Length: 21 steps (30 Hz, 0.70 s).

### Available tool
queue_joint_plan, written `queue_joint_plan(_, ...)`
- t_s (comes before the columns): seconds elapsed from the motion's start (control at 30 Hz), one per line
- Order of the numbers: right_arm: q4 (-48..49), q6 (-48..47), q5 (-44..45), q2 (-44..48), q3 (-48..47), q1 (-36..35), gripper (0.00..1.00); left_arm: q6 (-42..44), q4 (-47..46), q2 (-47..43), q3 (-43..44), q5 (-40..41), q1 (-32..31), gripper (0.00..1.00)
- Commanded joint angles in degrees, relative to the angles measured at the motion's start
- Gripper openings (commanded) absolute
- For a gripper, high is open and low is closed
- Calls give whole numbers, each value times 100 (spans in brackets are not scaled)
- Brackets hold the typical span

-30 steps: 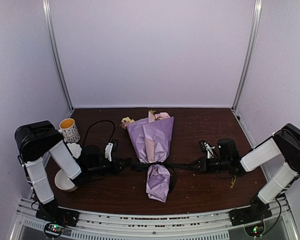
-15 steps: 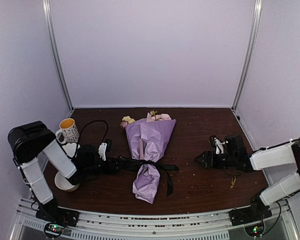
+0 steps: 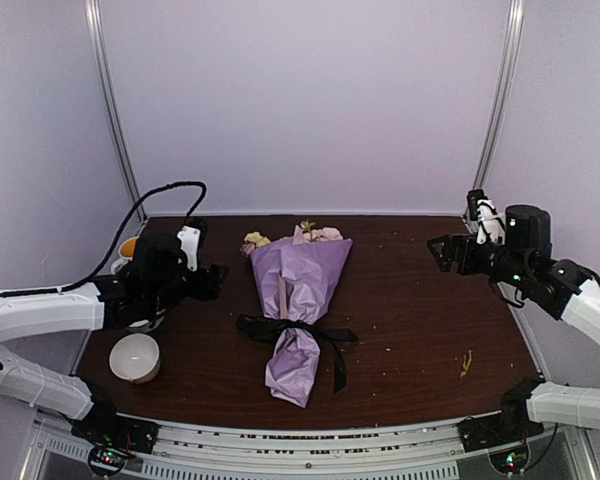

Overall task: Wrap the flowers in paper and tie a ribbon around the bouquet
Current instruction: Reset both arms

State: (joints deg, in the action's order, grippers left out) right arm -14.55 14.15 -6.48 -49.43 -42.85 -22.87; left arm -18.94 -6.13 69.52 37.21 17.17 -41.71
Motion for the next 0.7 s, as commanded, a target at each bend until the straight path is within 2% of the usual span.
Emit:
queue_joint_plan(0.0, -672, -613, 651, 109, -404, 116, 100, 756, 1140, -429, 494, 1464, -30, 72)
queue_joint_plan(0.13, -499, -599, 709, 155, -431, 489, 100, 1204, 1274, -404, 644, 1893, 105, 84)
queue_joint_plan(0.27, -347, -40, 363, -28, -359, 1484, 100, 1126, 1562, -29, 879, 1808, 767, 89)
queue_joint_plan(0.33, -471, 149, 347, -141, -358, 1807, 100, 1038, 1552, 86, 882, 1515, 1188, 91)
queue_joint_plan(0.5, -580, 286, 545, -402, -152, 2054, 100, 693, 1244, 7, 550, 1274, 2181, 92)
queue_joint_plan(0.67, -216, 559, 396, -508, 219, 2164, 100, 990, 645, -322, 59, 1617, 2431, 94)
